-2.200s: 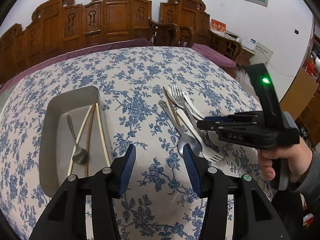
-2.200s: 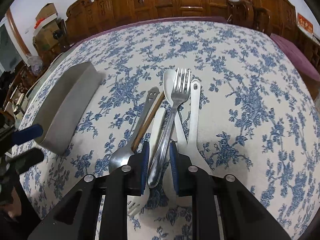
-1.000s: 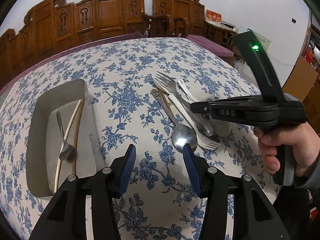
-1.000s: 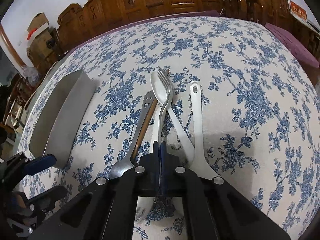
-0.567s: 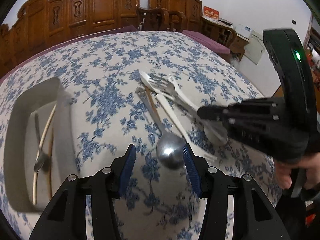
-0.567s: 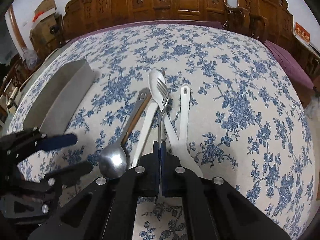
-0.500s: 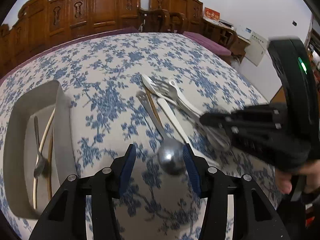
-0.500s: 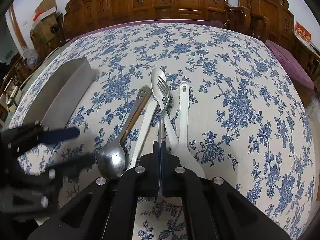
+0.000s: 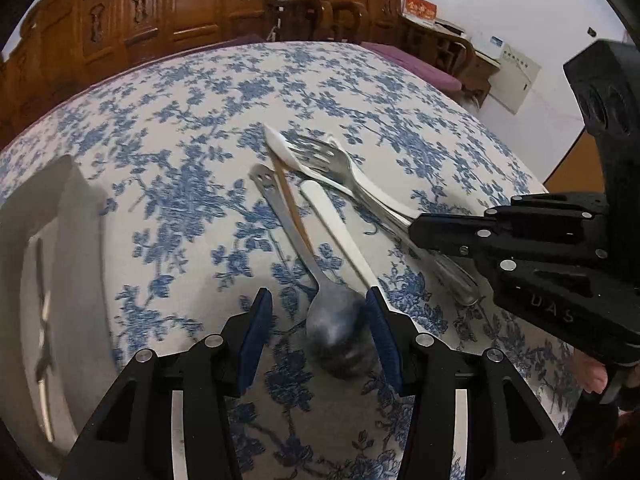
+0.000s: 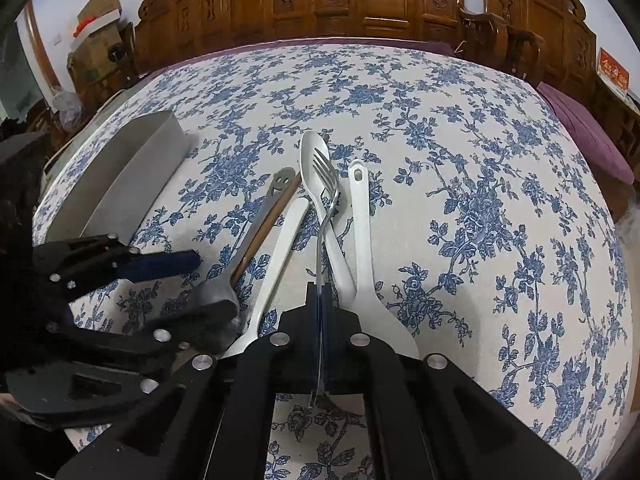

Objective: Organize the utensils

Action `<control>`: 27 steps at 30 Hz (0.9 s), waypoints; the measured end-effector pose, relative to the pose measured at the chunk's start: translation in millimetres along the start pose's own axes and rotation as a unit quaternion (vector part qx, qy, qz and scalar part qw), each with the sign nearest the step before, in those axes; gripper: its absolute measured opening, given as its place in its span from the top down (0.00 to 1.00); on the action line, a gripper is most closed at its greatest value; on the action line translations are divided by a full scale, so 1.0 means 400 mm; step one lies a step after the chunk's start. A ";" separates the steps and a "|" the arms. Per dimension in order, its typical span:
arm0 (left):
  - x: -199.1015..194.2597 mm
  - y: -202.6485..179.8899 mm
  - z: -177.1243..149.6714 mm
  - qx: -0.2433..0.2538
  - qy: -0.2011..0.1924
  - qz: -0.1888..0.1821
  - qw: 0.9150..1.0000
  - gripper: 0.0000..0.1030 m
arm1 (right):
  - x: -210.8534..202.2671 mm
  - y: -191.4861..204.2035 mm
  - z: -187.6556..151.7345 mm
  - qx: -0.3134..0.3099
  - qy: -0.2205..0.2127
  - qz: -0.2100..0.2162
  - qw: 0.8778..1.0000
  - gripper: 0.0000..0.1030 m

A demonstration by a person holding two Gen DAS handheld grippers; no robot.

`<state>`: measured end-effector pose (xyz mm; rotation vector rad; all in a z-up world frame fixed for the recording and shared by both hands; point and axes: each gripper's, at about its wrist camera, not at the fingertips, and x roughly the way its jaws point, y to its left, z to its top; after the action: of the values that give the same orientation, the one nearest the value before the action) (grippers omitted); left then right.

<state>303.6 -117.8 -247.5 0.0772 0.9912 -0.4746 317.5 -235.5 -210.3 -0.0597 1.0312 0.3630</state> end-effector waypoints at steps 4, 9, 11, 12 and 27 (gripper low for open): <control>-0.003 -0.012 -0.008 0.010 -0.003 0.005 1.000 0.59 | 0.005 -0.001 -0.002 0.002 0.003 0.002 1.000 0.98; -0.017 -0.028 -0.014 0.017 -0.006 -0.001 1.000 0.78 | 0.010 0.001 -0.005 0.005 0.004 0.004 1.000 0.97; -0.033 -0.026 -0.013 0.013 -0.012 -0.009 1.000 0.86 | 0.011 0.002 -0.003 0.005 0.004 0.007 1.000 0.97; -0.039 -0.025 -0.013 0.011 -0.013 -0.012 1.000 0.88 | 0.013 0.004 -0.001 0.004 0.005 0.008 1.000 0.97; -0.143 0.027 -0.012 -0.006 -0.043 -0.011 0.999 0.97 | 0.044 0.043 0.041 -0.013 0.022 -0.006 1.000 0.95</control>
<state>278.2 -86.7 -204.9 0.0349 0.9112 -0.4892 333.5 -211.0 -214.5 -0.0974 1.0691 0.3665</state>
